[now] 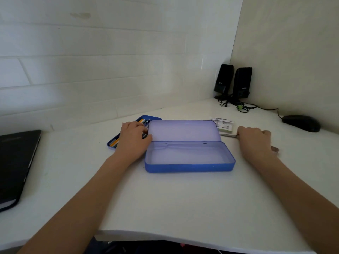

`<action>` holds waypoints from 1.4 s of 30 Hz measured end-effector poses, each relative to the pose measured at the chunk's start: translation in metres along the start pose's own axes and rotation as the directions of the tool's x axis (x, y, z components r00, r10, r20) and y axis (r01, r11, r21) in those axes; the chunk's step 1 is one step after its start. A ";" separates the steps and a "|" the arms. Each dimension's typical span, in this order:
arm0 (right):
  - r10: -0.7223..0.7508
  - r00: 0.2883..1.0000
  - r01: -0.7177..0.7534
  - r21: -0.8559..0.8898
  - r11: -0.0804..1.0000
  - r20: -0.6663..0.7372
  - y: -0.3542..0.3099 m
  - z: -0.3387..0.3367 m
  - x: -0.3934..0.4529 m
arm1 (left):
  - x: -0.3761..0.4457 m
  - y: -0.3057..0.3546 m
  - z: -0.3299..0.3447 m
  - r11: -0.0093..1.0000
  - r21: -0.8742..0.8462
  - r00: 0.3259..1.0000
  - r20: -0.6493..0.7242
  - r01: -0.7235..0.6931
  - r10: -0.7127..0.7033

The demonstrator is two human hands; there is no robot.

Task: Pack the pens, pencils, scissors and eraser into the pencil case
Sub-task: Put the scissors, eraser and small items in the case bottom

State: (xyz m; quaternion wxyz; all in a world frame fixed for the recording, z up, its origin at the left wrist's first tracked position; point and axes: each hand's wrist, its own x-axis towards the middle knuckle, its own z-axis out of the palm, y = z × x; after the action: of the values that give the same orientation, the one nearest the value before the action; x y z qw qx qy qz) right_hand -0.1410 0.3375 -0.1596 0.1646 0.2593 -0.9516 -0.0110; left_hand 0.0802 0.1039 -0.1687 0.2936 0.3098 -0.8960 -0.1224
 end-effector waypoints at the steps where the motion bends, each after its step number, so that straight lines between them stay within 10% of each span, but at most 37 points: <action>1: -0.008 1.000 0.008 -0.002 1.000 -0.023 0.001 0.000 0.001 | 0.002 -0.001 0.001 1.000 -0.028 1.000 -0.007 0.008 -0.008; 18: -0.078 0.942 0.149 0.197 0.969 -0.327 -0.018 -0.015 -0.014 | 0.000 0.004 0.004 0.996 -0.030 0.992 -0.099 0.080 -0.083; 24: -0.249 0.878 0.441 0.486 0.755 -0.410 -0.035 -0.041 -0.035 | -0.001 0.007 0.001 0.993 -0.038 0.990 -0.084 0.108 -0.111; 32: -0.678 0.706 0.668 0.508 0.543 -0.203 -0.069 -0.050 -0.072 | -0.002 0.011 -0.001 0.989 -0.074 0.988 -0.081 0.126 -0.132; 42: -0.565 0.825 0.414 0.705 0.575 -0.023 -0.060 -0.047 -0.062 | 0.002 0.005 0.003 0.990 -0.055 0.989 -0.067 0.127 -0.131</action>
State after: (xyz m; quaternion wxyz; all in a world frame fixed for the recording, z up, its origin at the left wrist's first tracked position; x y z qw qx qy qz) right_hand -0.0462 0.3190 -0.1409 -0.0509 0.5521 -0.7879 0.2680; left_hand 0.0745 0.1064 -0.1685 0.3240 0.3638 -0.8599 -0.1527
